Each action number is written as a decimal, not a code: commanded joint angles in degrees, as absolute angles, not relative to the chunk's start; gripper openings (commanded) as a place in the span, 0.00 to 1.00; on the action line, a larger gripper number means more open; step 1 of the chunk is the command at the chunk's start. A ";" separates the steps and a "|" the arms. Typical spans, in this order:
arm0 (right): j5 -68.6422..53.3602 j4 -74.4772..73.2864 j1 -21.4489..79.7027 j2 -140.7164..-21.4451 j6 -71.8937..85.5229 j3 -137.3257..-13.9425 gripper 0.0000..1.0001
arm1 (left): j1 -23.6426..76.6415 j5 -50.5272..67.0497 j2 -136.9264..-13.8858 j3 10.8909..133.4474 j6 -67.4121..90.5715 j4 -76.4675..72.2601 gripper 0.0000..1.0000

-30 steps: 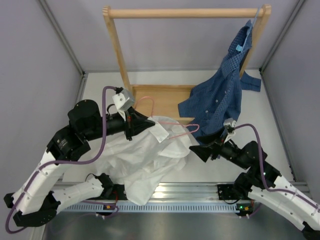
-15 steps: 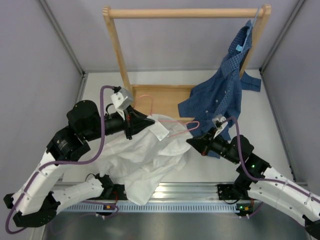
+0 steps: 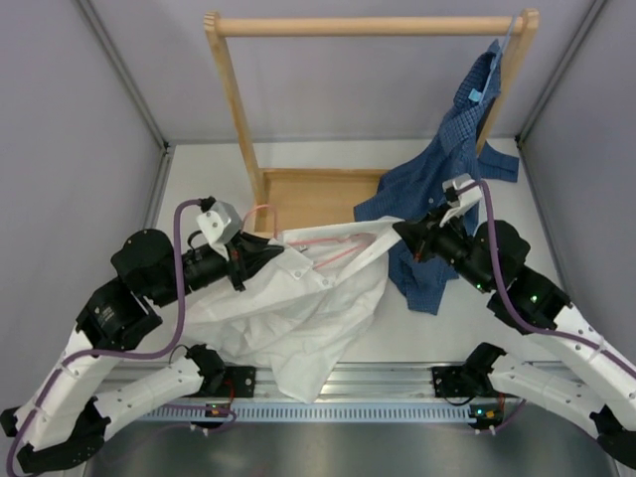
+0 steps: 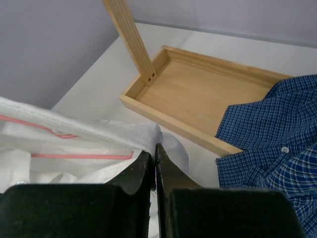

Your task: Place the shirt on the hanger

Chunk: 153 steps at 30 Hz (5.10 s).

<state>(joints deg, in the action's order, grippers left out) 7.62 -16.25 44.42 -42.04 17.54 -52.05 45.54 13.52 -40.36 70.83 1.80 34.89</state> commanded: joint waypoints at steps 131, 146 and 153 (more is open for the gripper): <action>13.53 -28.56 60.82 -45.53 5.98 -82.97 0.00 | 48.52 -42.30 -31.38 58.96 32.00 37.79 0.98; 8.01 -42.09 60.82 -43.94 9.06 -86.22 0.00 | 48.52 36.73 -64.15 91.84 -18.01 35.77 0.98; 2.73 -42.63 60.82 -44.82 7.47 -86.48 0.00 | 48.52 48.51 -76.73 100.29 -19.07 46.05 0.93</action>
<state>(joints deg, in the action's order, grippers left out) 5.76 -41.85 60.38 -44.31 8.51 -84.16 48.53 39.20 -74.76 97.84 -14.79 41.60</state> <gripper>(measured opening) 0.009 0.936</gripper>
